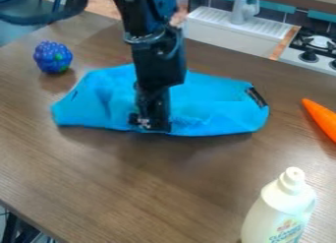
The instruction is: Unfold the cloth from top left to bottom right
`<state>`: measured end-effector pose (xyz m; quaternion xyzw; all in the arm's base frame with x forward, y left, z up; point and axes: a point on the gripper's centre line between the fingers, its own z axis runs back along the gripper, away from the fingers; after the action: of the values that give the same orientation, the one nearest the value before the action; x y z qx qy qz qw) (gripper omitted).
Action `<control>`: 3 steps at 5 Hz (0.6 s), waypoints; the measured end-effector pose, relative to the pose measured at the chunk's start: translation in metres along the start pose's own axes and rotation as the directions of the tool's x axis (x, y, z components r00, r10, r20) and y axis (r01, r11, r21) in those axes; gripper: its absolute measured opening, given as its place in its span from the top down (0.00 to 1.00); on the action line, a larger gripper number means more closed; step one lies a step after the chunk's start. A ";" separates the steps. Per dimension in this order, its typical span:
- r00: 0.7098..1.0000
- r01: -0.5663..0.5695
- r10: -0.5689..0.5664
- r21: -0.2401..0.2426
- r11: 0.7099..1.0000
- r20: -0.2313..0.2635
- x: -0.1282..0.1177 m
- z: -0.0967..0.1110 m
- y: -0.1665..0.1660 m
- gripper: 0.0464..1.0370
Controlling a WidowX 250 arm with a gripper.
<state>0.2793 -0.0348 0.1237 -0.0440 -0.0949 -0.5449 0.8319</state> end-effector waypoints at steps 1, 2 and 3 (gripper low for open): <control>0.999 -0.037 0.037 -0.061 0.997 -0.001 0.014 0.010 -0.008 0.98; 0.992 -0.125 0.125 -0.143 0.982 -0.012 0.018 0.002 -0.015 0.98; 0.977 -0.209 0.212 -0.169 0.963 -0.002 0.023 0.000 -0.017 0.98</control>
<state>0.2727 -0.0617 0.1282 -0.1283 -0.0500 -0.4591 0.8777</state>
